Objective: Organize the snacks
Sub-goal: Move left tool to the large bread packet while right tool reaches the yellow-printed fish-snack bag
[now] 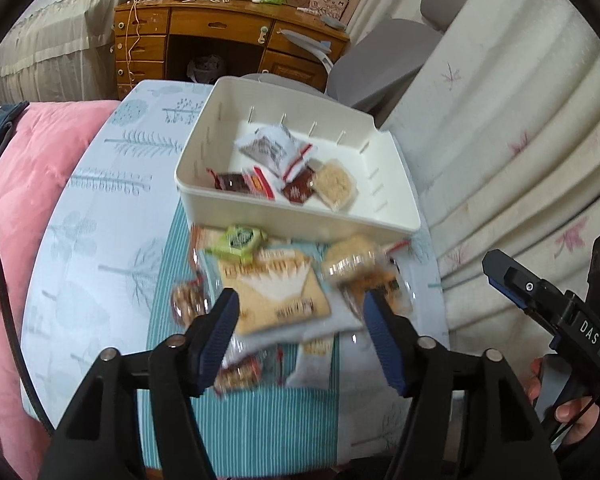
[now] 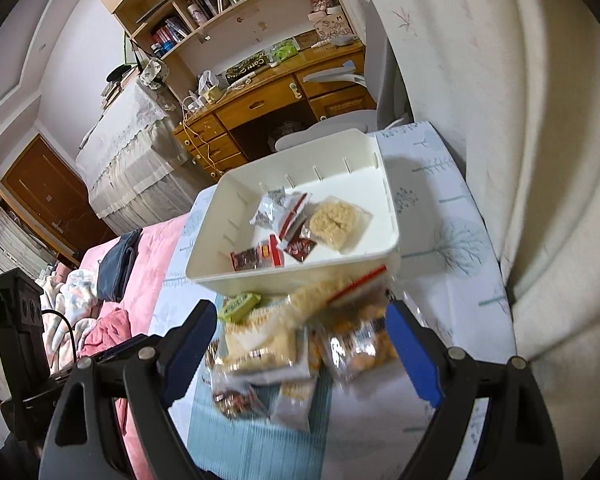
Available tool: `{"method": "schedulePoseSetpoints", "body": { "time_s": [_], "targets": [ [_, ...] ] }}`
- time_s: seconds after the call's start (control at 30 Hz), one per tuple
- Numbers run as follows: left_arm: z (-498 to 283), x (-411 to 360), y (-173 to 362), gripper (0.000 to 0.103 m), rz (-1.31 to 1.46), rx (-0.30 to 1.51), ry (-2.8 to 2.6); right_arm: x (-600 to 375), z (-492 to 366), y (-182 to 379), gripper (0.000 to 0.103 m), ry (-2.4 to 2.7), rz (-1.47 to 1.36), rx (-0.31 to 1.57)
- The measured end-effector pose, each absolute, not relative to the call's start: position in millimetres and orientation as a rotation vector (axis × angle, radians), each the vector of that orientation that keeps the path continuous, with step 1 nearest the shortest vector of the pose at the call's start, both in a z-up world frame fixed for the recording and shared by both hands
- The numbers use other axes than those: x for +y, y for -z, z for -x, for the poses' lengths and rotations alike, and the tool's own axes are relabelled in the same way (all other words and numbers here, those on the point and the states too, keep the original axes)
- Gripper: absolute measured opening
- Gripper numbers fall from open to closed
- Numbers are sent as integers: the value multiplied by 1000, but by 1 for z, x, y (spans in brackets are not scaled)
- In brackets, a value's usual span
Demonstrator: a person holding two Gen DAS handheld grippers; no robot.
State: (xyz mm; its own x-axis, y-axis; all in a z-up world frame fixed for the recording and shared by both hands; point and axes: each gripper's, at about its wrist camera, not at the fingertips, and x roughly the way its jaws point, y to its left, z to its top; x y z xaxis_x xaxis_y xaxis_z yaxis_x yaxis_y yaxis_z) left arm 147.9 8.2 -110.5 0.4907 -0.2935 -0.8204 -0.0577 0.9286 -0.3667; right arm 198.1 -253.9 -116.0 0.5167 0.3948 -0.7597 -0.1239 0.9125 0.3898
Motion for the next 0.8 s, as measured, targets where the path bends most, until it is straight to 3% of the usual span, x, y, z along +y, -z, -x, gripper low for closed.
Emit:
{"method": "schedulePoseSetpoints", "body": {
  "time_s": [0.43, 0.8],
  "targets": [
    [-91, -15, 124, 68, 419, 1124, 122, -267, -139, 121, 90, -333, -213, 979],
    [-92, -4, 150, 70, 555, 1216, 66, -266, -121, 139, 91, -316, -97, 1014]
  ]
}}
